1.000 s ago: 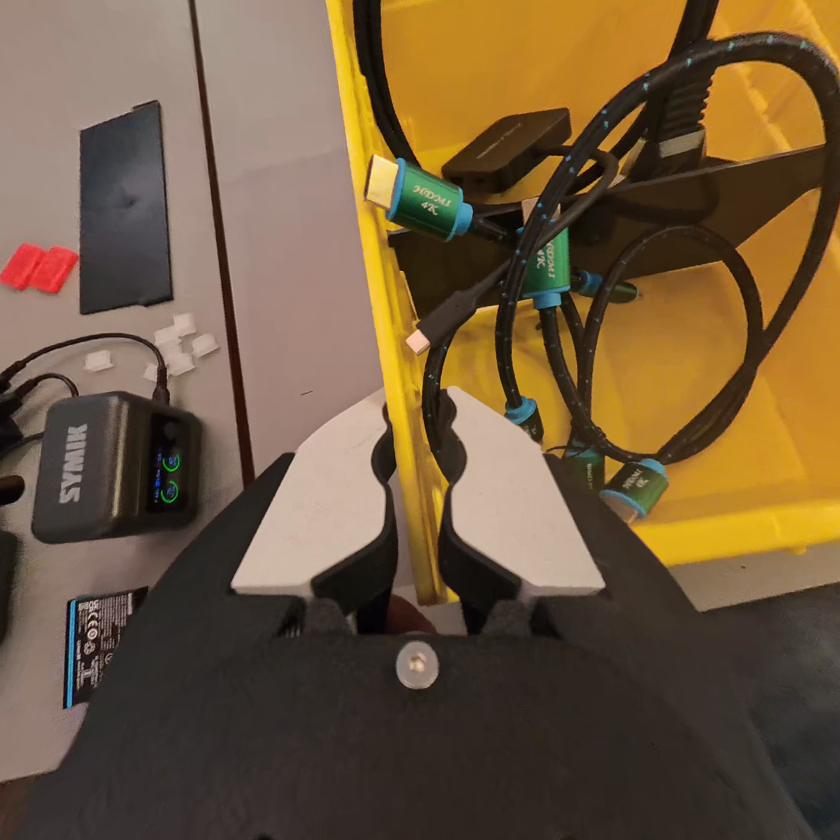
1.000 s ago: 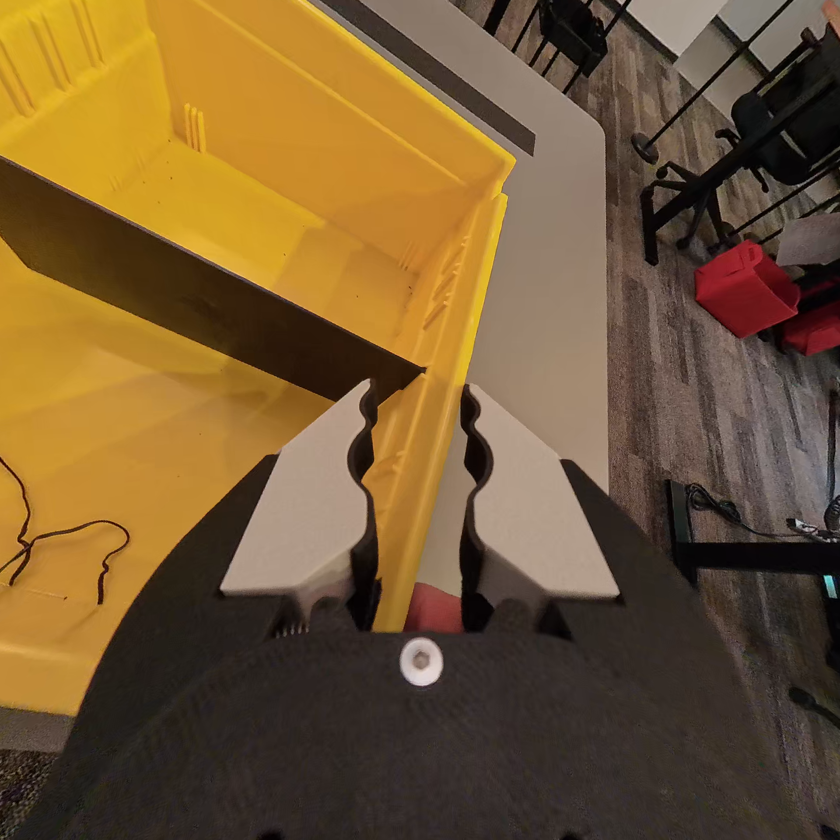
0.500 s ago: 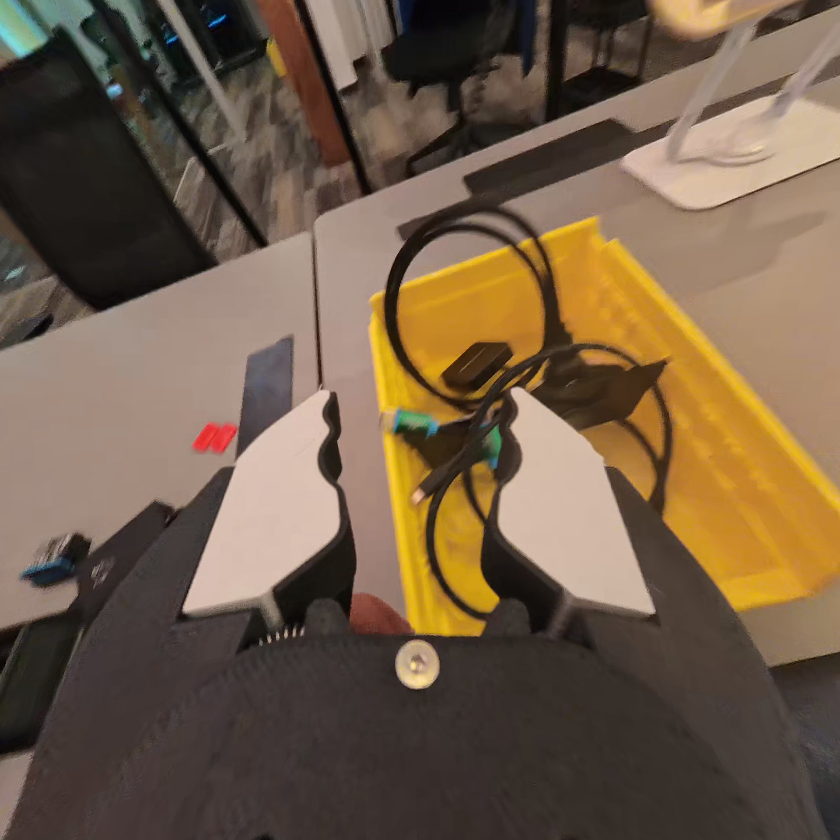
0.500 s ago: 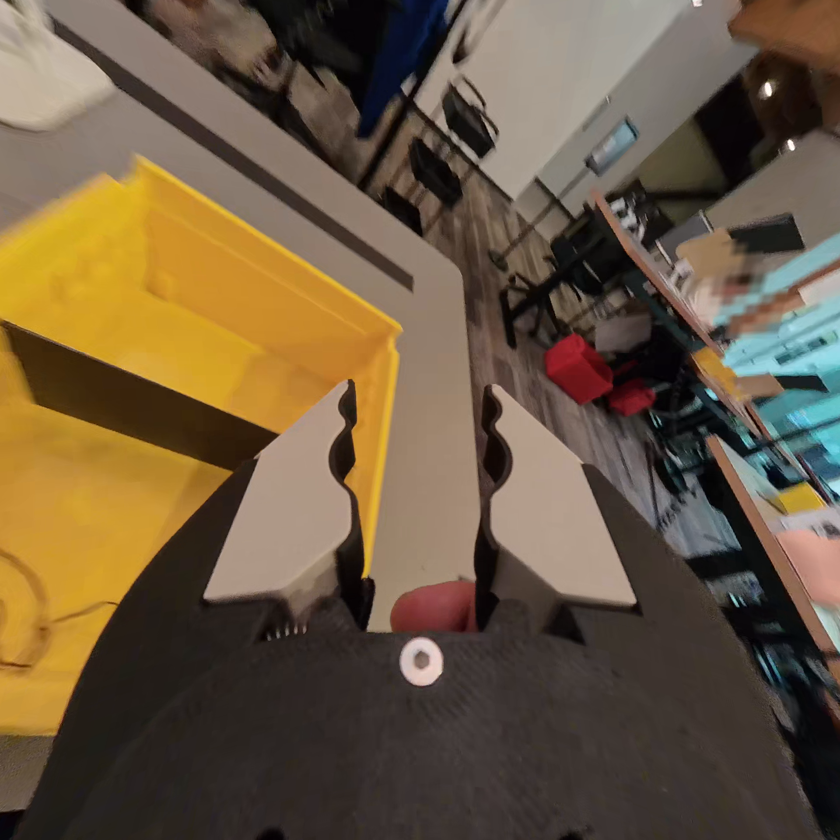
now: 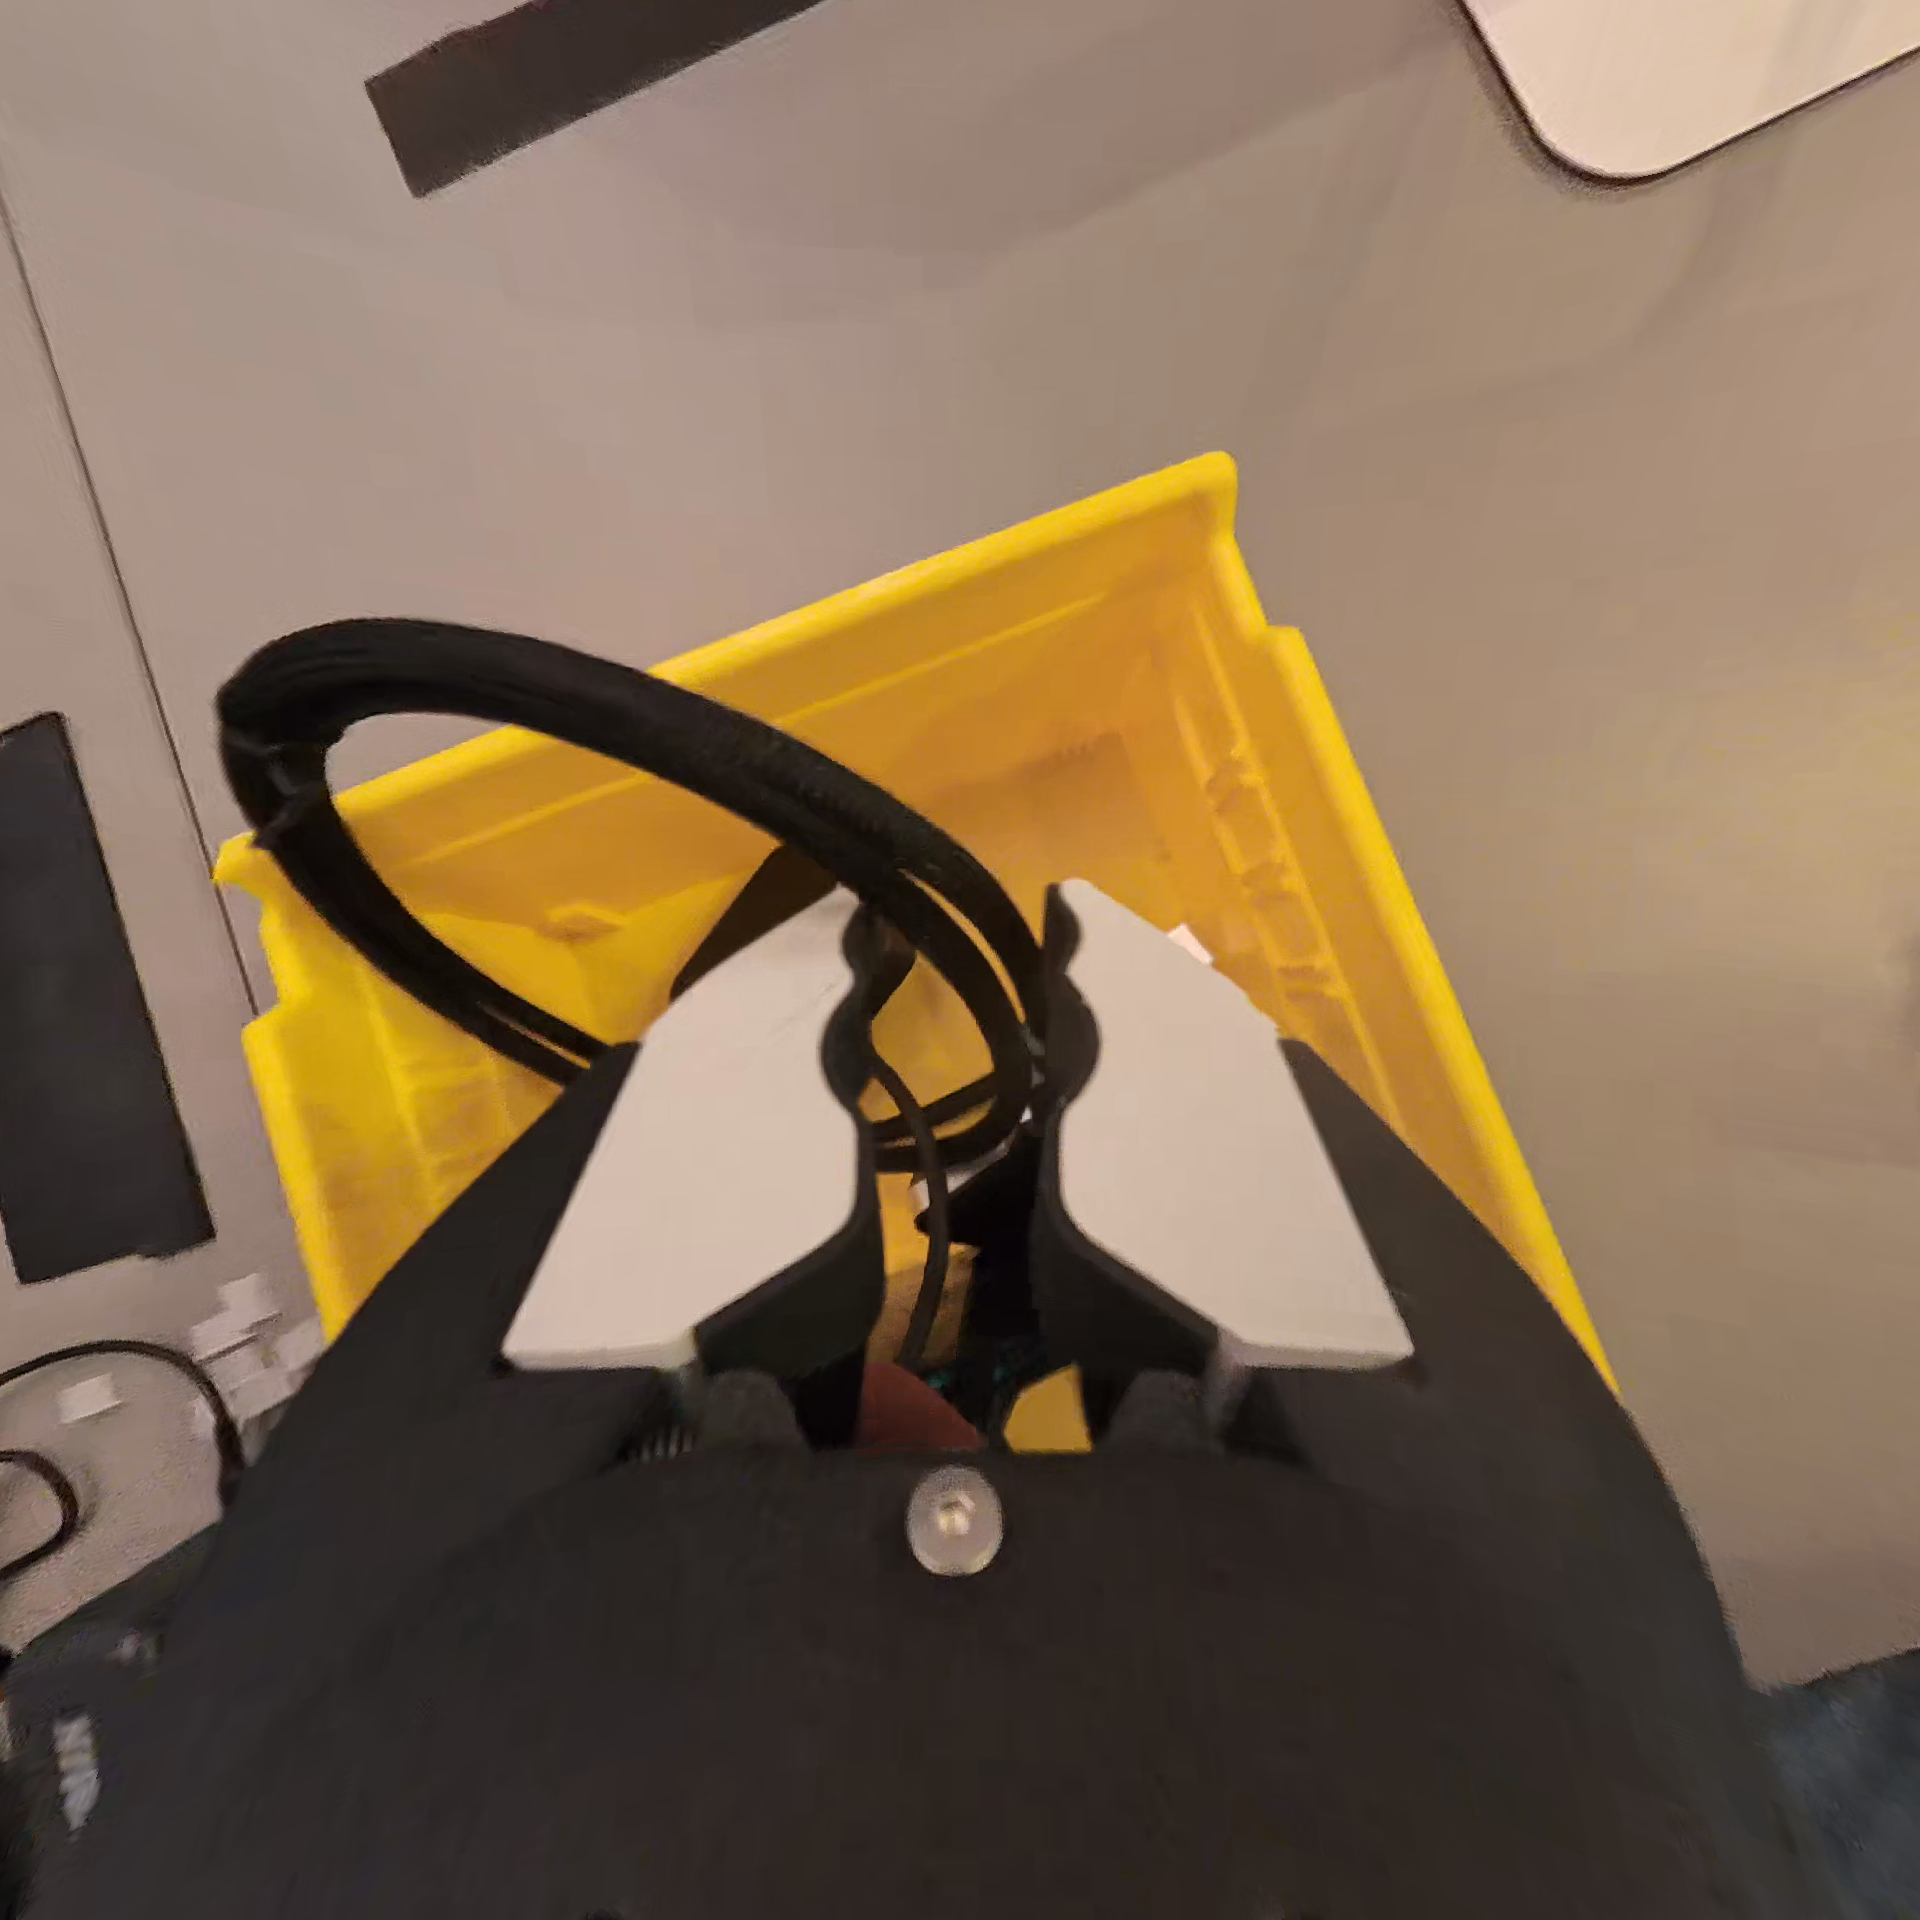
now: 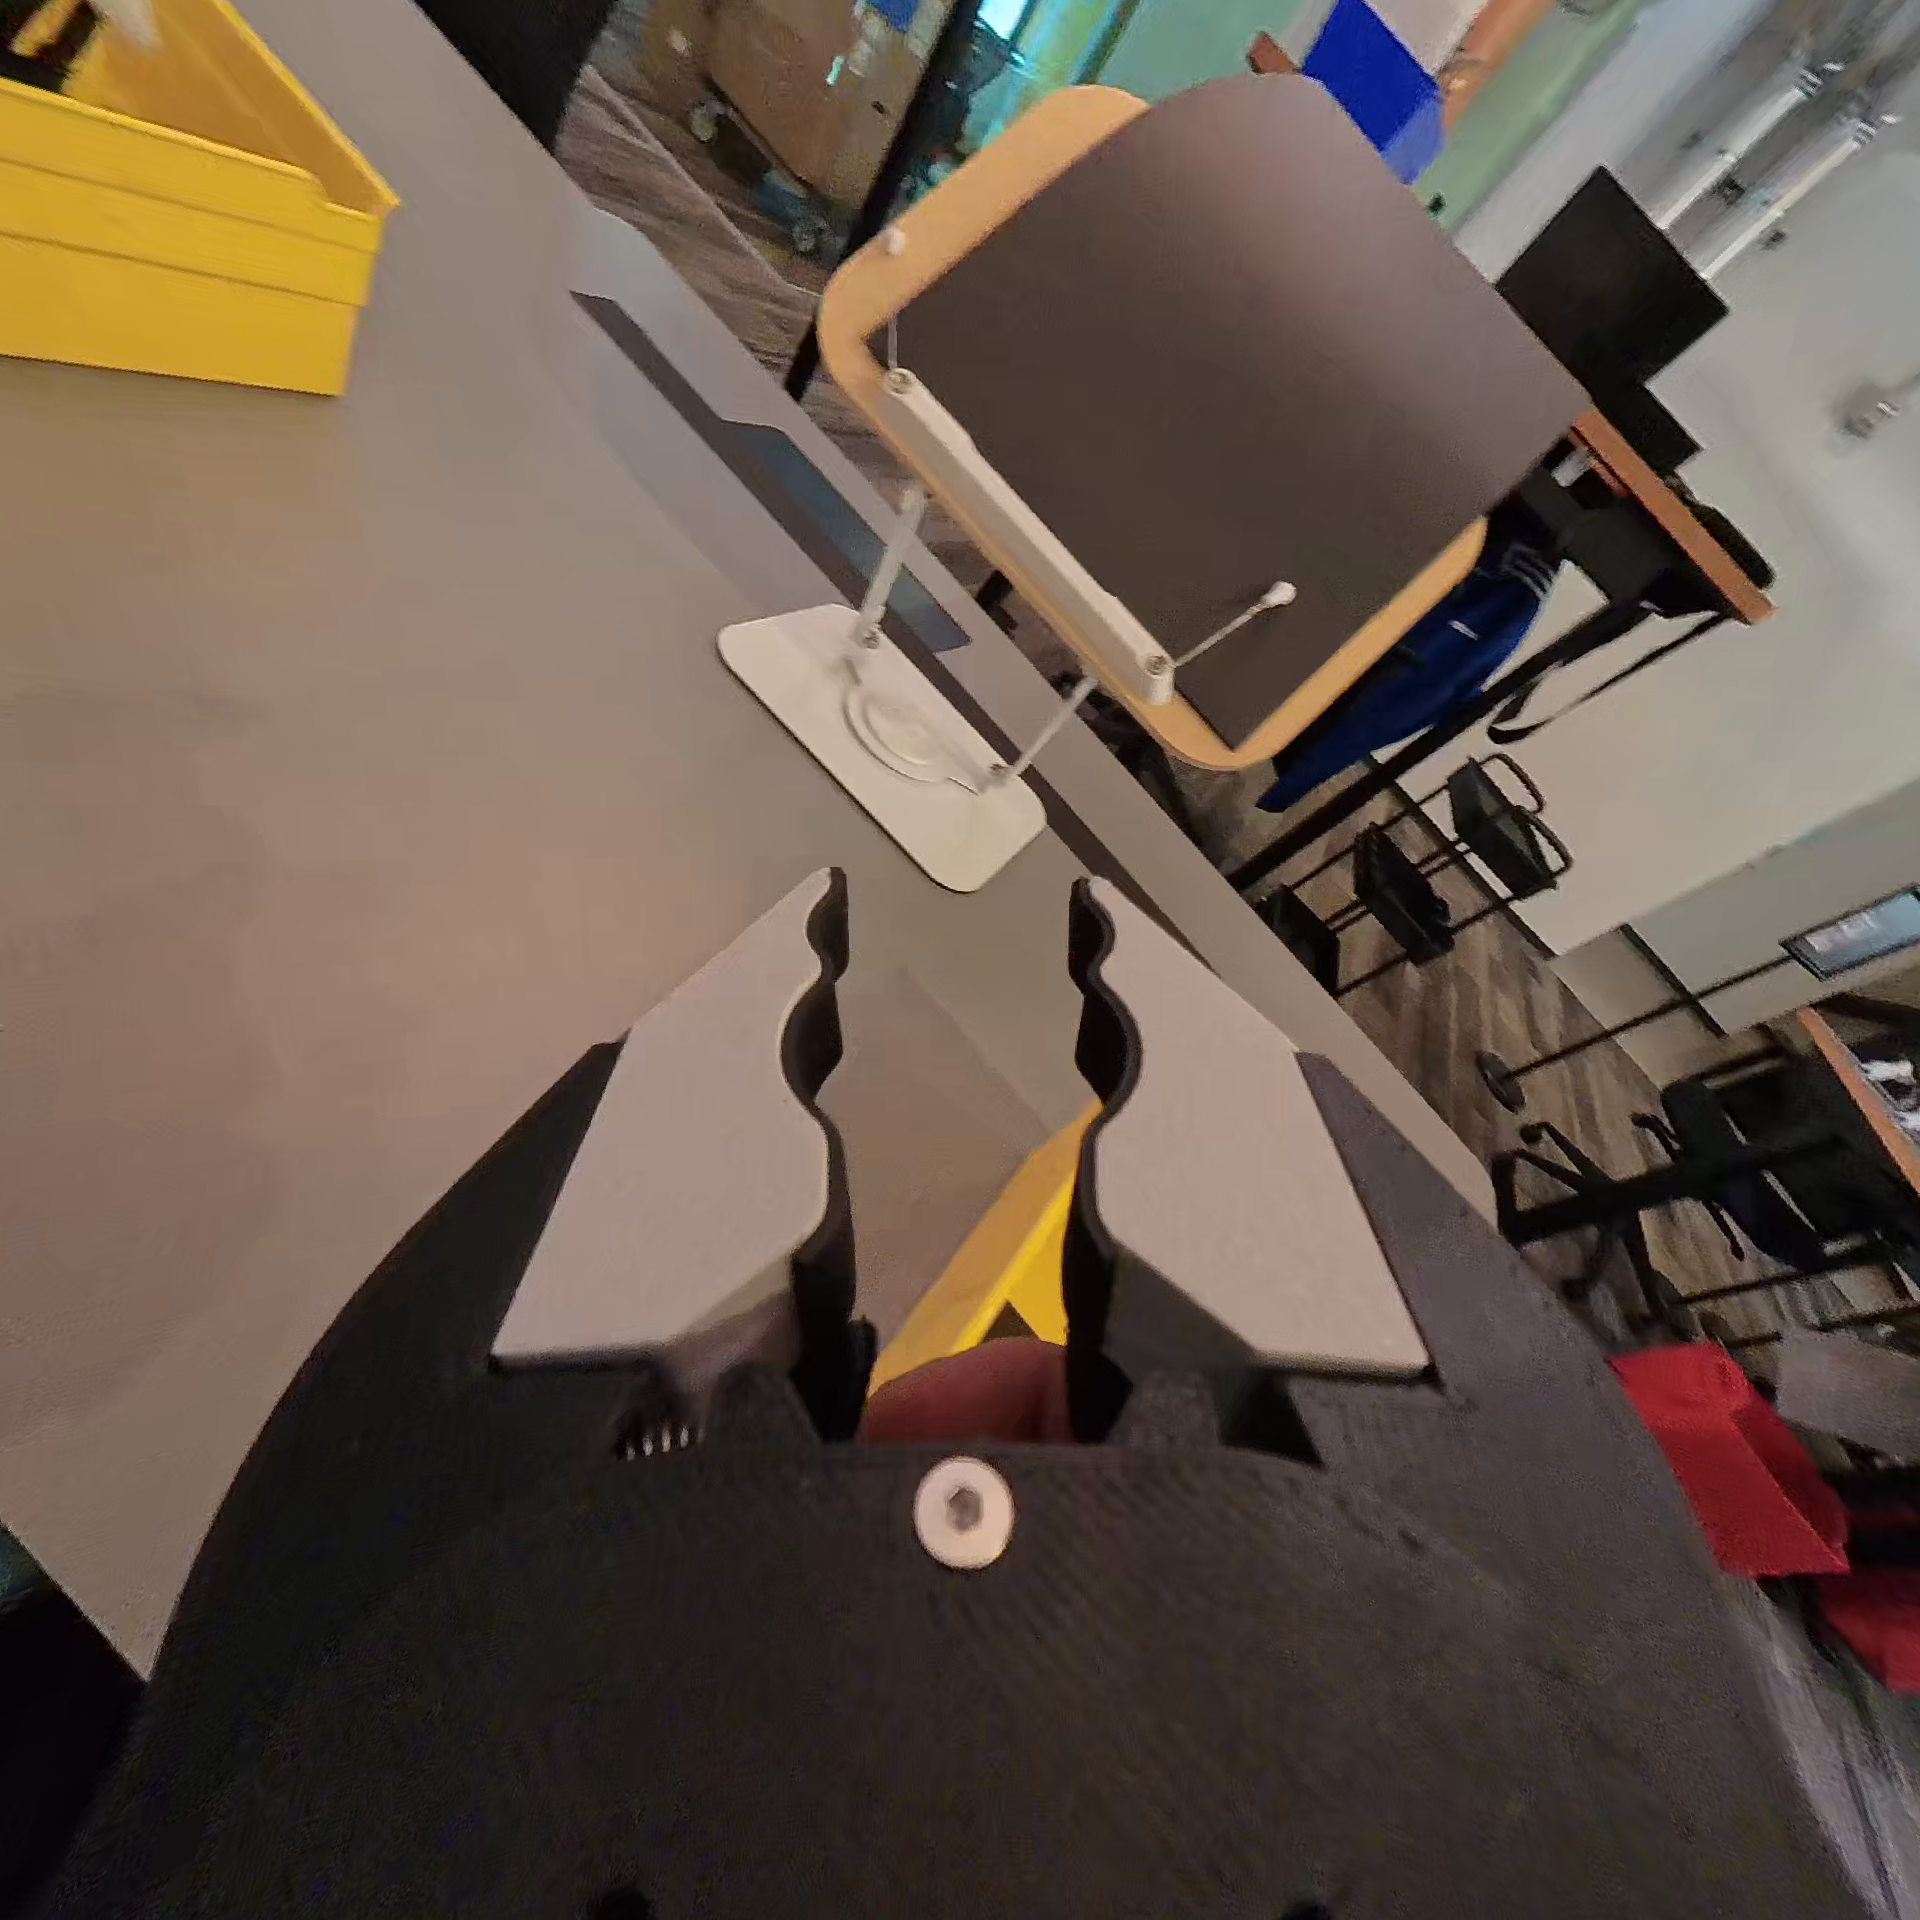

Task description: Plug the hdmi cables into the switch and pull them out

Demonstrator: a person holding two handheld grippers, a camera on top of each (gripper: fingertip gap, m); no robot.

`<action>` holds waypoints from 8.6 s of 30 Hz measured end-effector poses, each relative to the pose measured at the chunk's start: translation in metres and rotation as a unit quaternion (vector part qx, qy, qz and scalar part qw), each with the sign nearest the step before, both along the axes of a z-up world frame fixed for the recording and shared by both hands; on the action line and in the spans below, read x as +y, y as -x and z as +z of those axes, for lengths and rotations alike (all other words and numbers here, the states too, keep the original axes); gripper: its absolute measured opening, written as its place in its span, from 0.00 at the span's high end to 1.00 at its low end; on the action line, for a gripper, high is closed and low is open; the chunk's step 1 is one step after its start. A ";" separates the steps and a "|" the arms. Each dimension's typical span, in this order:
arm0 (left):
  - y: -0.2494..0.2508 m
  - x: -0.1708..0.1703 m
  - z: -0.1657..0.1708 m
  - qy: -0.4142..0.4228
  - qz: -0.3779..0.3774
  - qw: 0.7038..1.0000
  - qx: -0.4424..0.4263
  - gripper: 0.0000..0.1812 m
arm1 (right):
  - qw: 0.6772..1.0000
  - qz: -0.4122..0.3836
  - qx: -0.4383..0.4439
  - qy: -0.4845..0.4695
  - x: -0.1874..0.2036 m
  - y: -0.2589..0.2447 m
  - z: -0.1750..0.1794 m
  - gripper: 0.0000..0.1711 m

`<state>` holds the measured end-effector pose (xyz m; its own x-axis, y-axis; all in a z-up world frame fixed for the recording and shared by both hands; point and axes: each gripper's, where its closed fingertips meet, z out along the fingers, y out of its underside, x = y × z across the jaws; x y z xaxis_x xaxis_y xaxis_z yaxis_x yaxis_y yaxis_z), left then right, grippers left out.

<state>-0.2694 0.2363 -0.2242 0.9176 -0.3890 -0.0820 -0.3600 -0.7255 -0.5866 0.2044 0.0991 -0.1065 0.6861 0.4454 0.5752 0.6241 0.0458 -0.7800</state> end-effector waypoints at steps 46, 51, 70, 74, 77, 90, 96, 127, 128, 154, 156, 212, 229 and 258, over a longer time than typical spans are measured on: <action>-0.087 -0.046 0.227 -0.301 -0.202 0.932 0.021 0.97 | 0.983 0.163 0.064 0.054 -0.020 0.111 -0.013 0.74; -0.166 -0.074 0.205 -0.260 -0.301 0.917 0.028 0.97 | 0.980 0.177 0.068 0.063 -0.019 0.130 -0.011 0.71; -0.346 -0.128 -0.008 -0.007 -0.546 0.829 0.119 0.97 | 0.980 0.139 0.066 0.123 -0.030 0.088 -0.066 0.72; -0.355 -0.127 -0.027 0.021 -0.556 0.820 0.132 0.97 | 0.981 0.129 0.058 0.136 -0.029 0.086 -0.084 0.70; -0.363 -0.127 -0.040 0.032 -0.558 0.819 0.127 0.96 | 0.979 0.123 0.066 0.147 -0.027 0.084 -0.094 0.70; -0.295 -0.110 0.044 -0.095 -0.471 0.869 0.117 0.80 | 0.978 0.134 0.045 0.150 -0.019 0.095 -0.115 0.69; -0.183 -0.106 0.087 -0.145 -0.392 0.895 0.156 0.79 | 0.978 0.145 0.012 0.152 -0.009 0.110 -0.135 0.67; 0.066 -0.066 0.037 -0.145 -0.146 0.931 0.303 0.97 | 0.975 0.128 -0.019 0.181 0.009 0.108 -0.190 0.66; 0.067 -0.066 0.049 -0.165 -0.141 0.924 0.314 0.97 | 0.975 0.128 -0.018 0.181 0.010 0.107 -0.190 0.66; -0.120 -0.086 0.211 -0.418 -0.193 0.870 0.176 0.97 | 0.959 0.252 0.087 0.100 -0.021 0.171 -0.058 0.65; -0.140 -0.091 0.213 -0.437 -0.223 0.857 0.154 0.97 | 0.952 0.256 0.127 0.105 -0.015 0.172 -0.043 0.68; -0.182 -0.076 0.154 -0.407 -0.282 0.868 0.042 0.97 | 0.894 0.368 -0.060 0.248 0.016 0.189 -0.195 0.87; -0.176 -0.081 0.175 -0.417 -0.270 0.868 0.001 0.97 | 0.769 0.531 0.290 0.207 -0.008 0.155 -0.082 0.88; -0.183 -0.082 0.179 -0.449 -0.259 0.854 -0.051 0.97 | 0.947 0.241 -0.144 0.154 0.058 0.142 -0.157 0.79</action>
